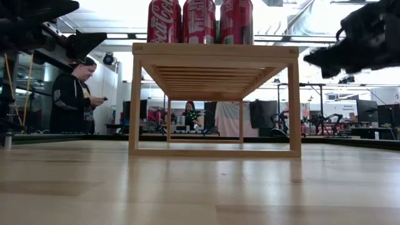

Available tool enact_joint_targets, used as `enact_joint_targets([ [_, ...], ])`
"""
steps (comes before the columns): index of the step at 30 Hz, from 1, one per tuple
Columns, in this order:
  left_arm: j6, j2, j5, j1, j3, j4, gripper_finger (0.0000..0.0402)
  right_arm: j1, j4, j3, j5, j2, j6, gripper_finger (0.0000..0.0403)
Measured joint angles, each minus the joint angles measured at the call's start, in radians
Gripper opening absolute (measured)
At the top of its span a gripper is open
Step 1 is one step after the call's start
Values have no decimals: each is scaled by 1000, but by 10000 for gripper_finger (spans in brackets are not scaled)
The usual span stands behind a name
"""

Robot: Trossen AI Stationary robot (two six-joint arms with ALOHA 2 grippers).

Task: Place canned beverage on shelf
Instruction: Return to Home Position

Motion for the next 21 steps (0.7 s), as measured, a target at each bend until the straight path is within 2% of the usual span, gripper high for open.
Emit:
enact_joint_targets([
  [4, 0, 0, 0, 0, 1, 0, 394, -18, -91, 0, 13, 1, 1, 0],
  [8, 0, 0, 0, 0, 1, 0, 394, -26, -152, 0, 154, 1, 91, 0],
  [10, 0, 0, 0, 0, 1, 0, 394, -26, -187, 0, 188, 1, 131, 0],
  [17, 0, 0, 0, 0, 1, 0, 394, -26, -256, 0, 195, 1, 182, 0],
  [21, 0, -54, -1, -9, 1, -30, 394, -26, -274, 0, 195, -3, 182, 0],
])
